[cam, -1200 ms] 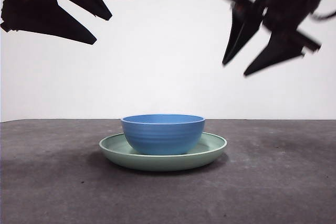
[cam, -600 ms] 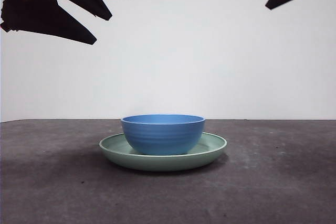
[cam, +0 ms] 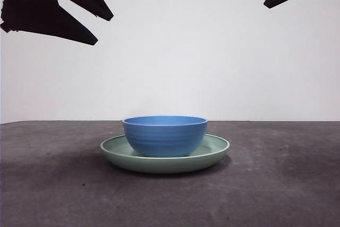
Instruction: Pick up the blue bowl, put it on the green plate, put it on desk
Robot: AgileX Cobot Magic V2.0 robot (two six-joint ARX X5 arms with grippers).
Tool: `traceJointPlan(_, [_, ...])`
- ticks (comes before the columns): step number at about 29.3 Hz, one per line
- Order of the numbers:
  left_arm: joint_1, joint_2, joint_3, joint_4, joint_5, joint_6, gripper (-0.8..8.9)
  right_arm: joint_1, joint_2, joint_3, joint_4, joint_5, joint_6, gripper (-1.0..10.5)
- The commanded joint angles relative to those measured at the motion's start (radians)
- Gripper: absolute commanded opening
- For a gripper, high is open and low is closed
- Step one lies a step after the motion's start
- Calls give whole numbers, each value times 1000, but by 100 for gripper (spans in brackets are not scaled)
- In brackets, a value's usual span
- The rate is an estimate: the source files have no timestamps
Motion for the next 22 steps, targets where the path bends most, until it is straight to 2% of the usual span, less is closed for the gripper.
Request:
traceJointPlan(1, [-5,6,8,8,5,2,213,10,8,5,-3,0,-12,220])
traceJointPlan(2, [-5,6,8,8,5,2,198,10,8,5,-10,0,-12,167])
traceJointPlan(4, [-5,6,8,8,5,2,37,10,8,5,-30,0,-13,7])
traceJointPlan(5, [-5,6,8,8,5,2,11,10,8,5,-35,0,-13,9])
traceJointPlan(22, [-5,6,9,15,5,2,10,10,8,5,-26,0,-12,8])
